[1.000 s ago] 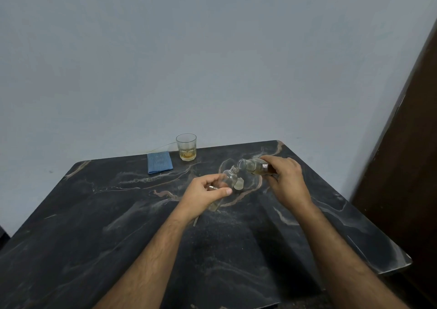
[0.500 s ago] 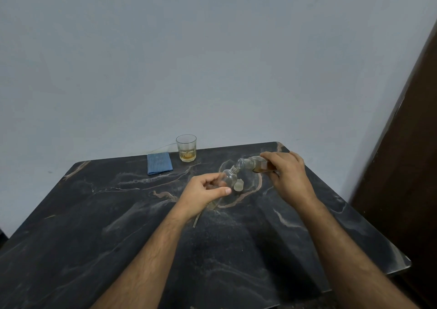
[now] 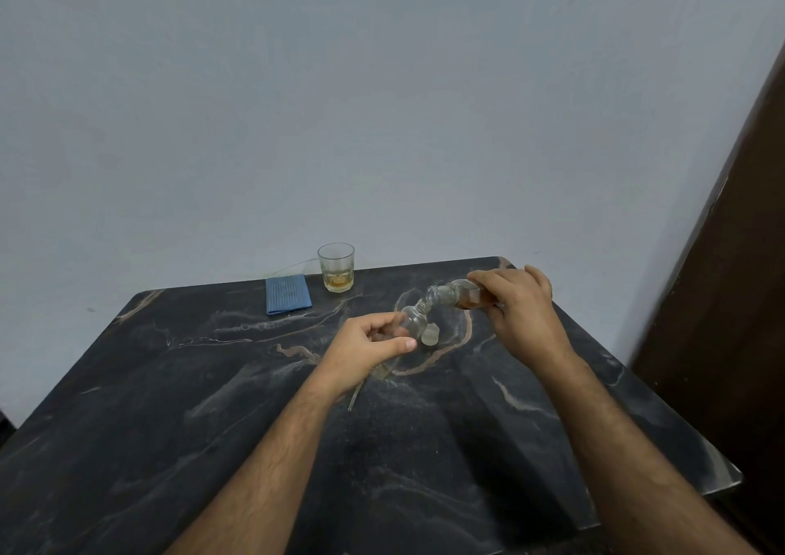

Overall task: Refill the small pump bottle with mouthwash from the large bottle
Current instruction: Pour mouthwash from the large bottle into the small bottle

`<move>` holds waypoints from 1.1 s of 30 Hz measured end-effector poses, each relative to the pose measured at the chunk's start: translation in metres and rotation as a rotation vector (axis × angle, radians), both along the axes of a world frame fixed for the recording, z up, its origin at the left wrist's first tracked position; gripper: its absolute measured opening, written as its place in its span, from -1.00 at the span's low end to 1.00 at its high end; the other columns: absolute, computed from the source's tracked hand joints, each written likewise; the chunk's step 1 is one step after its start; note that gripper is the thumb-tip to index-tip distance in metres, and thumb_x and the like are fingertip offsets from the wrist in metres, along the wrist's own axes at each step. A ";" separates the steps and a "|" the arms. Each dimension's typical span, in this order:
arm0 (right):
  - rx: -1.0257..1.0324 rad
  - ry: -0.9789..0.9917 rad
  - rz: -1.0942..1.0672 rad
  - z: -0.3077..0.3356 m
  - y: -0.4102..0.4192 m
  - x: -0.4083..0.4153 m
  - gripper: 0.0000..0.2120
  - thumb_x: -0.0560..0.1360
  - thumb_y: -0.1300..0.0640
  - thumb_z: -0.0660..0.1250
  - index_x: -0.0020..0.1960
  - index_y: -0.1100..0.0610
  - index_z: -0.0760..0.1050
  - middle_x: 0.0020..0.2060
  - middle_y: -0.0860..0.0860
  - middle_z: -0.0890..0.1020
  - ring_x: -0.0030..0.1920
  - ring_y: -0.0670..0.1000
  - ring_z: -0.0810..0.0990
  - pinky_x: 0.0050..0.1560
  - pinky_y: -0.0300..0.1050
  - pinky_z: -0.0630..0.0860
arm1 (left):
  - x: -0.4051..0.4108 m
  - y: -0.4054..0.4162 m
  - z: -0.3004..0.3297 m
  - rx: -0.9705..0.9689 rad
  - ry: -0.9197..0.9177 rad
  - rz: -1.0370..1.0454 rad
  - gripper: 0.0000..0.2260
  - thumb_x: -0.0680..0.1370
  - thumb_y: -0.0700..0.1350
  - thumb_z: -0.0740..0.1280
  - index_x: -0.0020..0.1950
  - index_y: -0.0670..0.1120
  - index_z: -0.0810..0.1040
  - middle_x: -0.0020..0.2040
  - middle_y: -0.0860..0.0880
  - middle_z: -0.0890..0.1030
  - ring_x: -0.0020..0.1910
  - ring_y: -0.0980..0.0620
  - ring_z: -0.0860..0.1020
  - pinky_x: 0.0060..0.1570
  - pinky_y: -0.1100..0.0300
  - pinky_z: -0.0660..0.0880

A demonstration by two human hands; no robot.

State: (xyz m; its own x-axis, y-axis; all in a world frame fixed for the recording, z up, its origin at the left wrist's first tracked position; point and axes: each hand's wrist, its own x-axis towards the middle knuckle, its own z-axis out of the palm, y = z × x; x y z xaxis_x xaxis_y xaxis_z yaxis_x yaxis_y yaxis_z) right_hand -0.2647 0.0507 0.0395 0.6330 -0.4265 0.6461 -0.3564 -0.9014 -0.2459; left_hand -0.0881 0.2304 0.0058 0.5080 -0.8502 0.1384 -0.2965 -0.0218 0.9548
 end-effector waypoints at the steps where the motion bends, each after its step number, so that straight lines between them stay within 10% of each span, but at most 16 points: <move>1: -0.004 0.001 0.000 0.001 0.000 0.000 -0.66 0.47 0.27 0.43 0.22 0.06 0.57 0.01 -0.07 0.66 0.11 0.04 0.56 0.43 0.23 0.16 | 0.000 0.000 0.000 0.000 0.001 -0.001 -0.54 0.43 -0.09 0.55 0.32 0.01 0.59 0.12 0.09 0.70 0.14 0.17 0.63 0.27 0.09 0.52; 33: -0.078 0.006 -0.003 0.014 0.002 0.000 -0.68 0.49 0.30 0.40 0.20 0.07 0.59 0.05 -0.04 0.67 0.12 0.08 0.56 0.41 0.18 0.13 | -0.001 0.000 0.001 -0.028 0.028 -0.018 -0.59 0.44 -0.09 0.54 0.28 0.01 0.62 0.10 0.06 0.71 0.14 0.11 0.64 0.25 0.07 0.53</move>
